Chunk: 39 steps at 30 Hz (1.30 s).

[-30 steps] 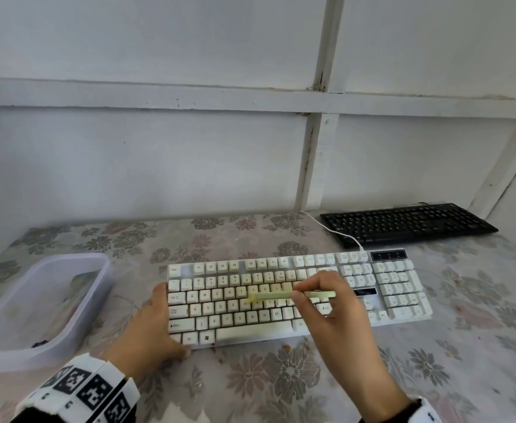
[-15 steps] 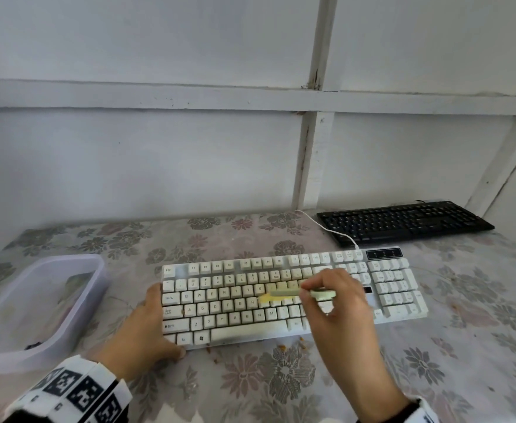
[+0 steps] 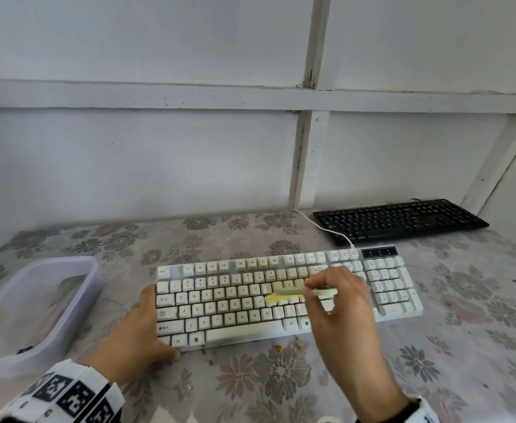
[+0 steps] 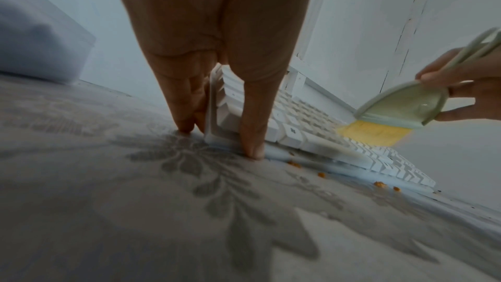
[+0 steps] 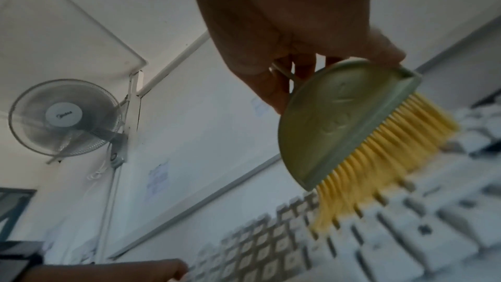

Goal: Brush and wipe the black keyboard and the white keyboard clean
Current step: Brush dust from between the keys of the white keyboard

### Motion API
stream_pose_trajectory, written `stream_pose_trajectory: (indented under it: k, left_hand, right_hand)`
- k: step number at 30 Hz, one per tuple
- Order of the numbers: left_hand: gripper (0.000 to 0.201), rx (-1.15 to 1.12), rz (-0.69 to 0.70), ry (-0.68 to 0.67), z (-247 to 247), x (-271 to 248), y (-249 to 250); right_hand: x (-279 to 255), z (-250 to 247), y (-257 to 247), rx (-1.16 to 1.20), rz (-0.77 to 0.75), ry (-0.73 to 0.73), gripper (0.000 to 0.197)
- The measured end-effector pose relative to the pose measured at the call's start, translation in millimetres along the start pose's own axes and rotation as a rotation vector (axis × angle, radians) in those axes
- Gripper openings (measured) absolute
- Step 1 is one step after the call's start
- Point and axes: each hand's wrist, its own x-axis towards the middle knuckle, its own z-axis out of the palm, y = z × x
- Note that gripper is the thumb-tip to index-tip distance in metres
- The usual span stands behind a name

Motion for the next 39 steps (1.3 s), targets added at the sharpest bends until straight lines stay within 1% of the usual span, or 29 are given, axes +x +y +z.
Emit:
stream_pose_trajectory:
  k: [1,2,4,6,10,12,14,16,18,20,22,24,26,28,29,30,33,35,38,39]
  left_hand:
    - [0.102,-0.002,-0.002,0.000,0.3,-0.1,-0.1]
    - [0.103,-0.003,-0.004,-0.001,0.6,-0.3,-0.2]
    - [0.102,0.002,-0.003,-0.005,0.1,-0.2,0.4]
    - [0.101,0.011,-0.006,-0.008,-0.7,0.2,2.1]
    - [0.102,0.032,-0.023,-0.013,-1.0,-1.5,2.6]
    - [0.102,0.040,-0.022,-0.015,-0.8,-1.7,2.9]
    - [0.103,0.041,-0.015,-0.019,-0.8,-1.0,3.0]
    - [0.103,0.044,-0.015,-0.023,-0.5,-0.8,3.5]
    - [0.103,0.045,-0.020,-0.023,-1.0,-1.1,3.4]
    - [0.104,0.046,-0.020,-0.023,-1.5,-1.1,3.3]
    - [0.105,0.026,-0.018,-0.031,-2.0,-0.7,2.4]
    - [0.107,0.003,-0.027,-0.049,-2.6,-0.6,1.5]
    - [0.108,-0.007,-0.032,-0.053,-2.6,-0.8,0.8]
    - [0.107,-0.009,-0.024,-0.045,-2.3,-0.1,0.5]
    - [0.106,-0.008,-0.020,-0.037,-2.4,0.6,-0.3]
    - [0.105,-0.010,-0.015,-0.033,-2.6,0.8,-1.3]
    - [0.107,-0.032,-0.009,-0.042,-1.9,2.4,-4.2]
    - [0.108,-0.053,-0.003,-0.043,-2.0,1.2,-6.0]
    - [0.107,-0.045,0.015,-0.038,-1.2,-0.3,-5.2]
    - [0.106,-0.037,0.015,-0.038,-1.1,-0.8,-4.5]
  right_hand:
    - [2.3,-4.4,1.9,0.006,-0.004,0.025,0.039]
    - [4.0,-8.8,2.4,0.070,0.004,0.023,0.035]
    - [7.2,-15.1,1.7,0.260,0.070,-0.036,0.025]
    - [8.2,-17.8,7.5,0.354,0.132,-0.095,0.020]
    - [9.9,-26.9,31.0,0.340,0.157,-0.098,0.012]
    - [12.9,-35.6,41.0,0.291,0.167,-0.065,0.019]
    - [16.9,-45.6,46.5,0.181,0.146,0.012,0.030]
    - [20.8,-55.6,48.9,0.150,0.145,0.071,0.025]
    - [23.5,-63.3,50.6,0.265,0.164,0.044,0.015]
    - [23.9,-66.8,53.1,0.387,0.183,-0.040,0.008]
    - [24.4,-69.5,58.9,0.384,0.200,-0.090,0.007]
    - [26.7,-74.7,69.2,0.326,0.201,-0.065,0.013]
    - [29.3,-83.7,79.5,0.211,0.194,-0.003,0.024]
    - [31.6,-93.3,84.4,0.133,0.211,0.050,0.024]
    - [32.1,-96.7,86.6,0.142,0.220,0.060,0.023]
    - [32.3,-98.8,86.0,0.198,0.222,0.053,0.019]
    - [31.5,-102.0,82.3,0.420,0.203,-0.039,0.006]
    - [31.8,-100.6,85.8,0.416,0.206,-0.089,0.003]
    - [36.5,-107.8,102.6,0.355,0.244,-0.055,0.003]
    - [39.2,-111.9,110.4,0.312,0.264,-0.035,0.009]
